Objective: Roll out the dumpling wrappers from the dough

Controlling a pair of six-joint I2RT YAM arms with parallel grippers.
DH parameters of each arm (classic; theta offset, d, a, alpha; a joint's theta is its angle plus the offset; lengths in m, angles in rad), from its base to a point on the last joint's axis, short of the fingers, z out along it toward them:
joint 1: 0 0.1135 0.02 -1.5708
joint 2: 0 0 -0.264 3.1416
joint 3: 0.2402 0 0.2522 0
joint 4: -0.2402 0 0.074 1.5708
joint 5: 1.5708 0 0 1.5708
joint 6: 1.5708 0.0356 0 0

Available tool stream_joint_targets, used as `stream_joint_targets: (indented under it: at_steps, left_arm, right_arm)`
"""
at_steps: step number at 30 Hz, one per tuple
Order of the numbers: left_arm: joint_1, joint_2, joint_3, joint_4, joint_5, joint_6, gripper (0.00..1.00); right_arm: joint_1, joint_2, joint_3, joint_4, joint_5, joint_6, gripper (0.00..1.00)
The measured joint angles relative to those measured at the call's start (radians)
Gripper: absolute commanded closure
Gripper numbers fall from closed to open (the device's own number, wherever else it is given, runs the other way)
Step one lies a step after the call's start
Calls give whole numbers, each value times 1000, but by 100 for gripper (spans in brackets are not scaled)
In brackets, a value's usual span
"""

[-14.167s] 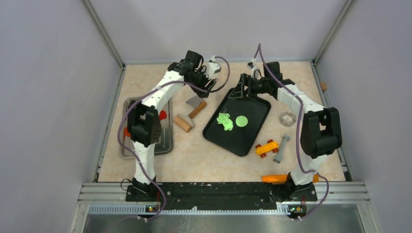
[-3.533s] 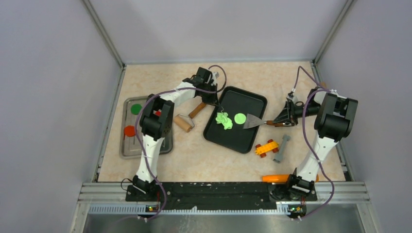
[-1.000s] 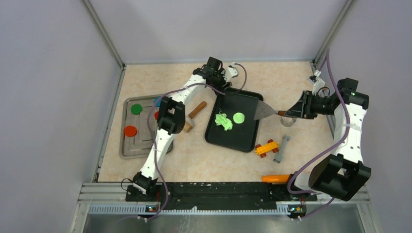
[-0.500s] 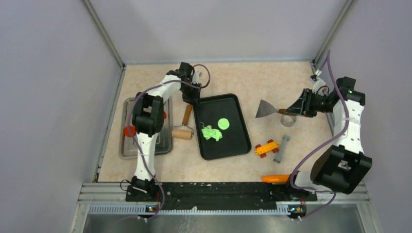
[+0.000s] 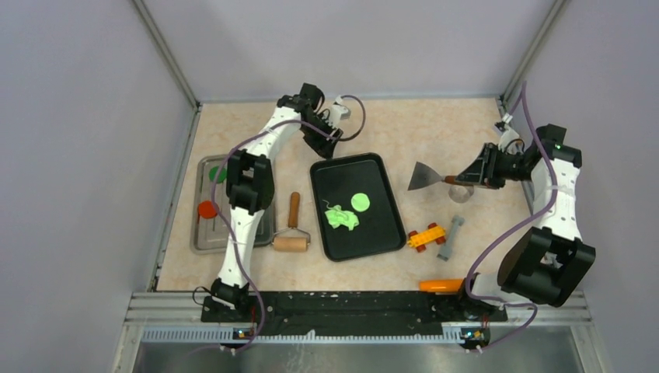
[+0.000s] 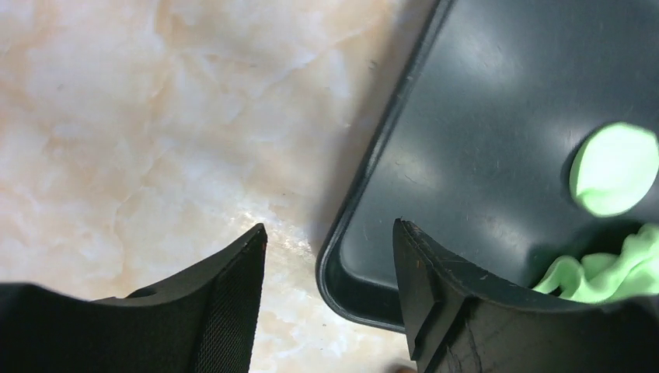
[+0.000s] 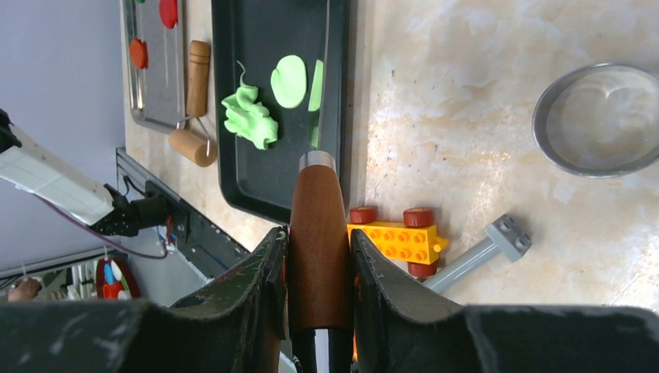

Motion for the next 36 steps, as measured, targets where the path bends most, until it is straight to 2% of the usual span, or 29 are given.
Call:
stream_joint_targets:
  at_steps: [4, 6, 9, 12, 13, 16, 19, 22, 24, 28, 36]
  left_arm:
    - [-33, 9, 5, -64, 9, 188, 36]
    - [-54, 24, 5, -82, 10, 231, 41]
    - [-83, 62, 8, -80, -21, 246, 61]
    - [-92, 85, 37, -61, -68, 183, 91]
    - [-91, 87, 37, -54, -92, 144, 99]
    - [-83, 68, 2, -42, -139, 55, 100]
    - [-57, 15, -95, -35, -138, -95, 100]
    - [-19, -56, -229, 32, -120, -261, 100]
    - [5, -109, -324, 65, -108, -316, 100]
    - [37, -161, -417, 72, -72, -350, 100]
    - [43, -169, -437, 89, -48, -346, 100]
  right_arm:
    - [0, -19, -22, -3, -7, 0, 100]
    - [0, -22, -24, -5, -9, 0, 100]
    - [0, -32, -44, 1, -15, 3, 100]
    - [1, -43, -70, 12, -15, 22, 100]
    - [2, -49, -83, 25, -16, 34, 100]
    - [19, -69, -135, 77, -17, 82, 100]
    - [64, -68, -194, 160, -19, 135, 100]
    - [101, -51, -240, 253, -25, 194, 100]
    - [113, -23, -262, 312, -28, 233, 100]
    - [112, 45, -270, 398, -19, 275, 100]
    - [114, 210, -147, 433, -45, 233, 100]
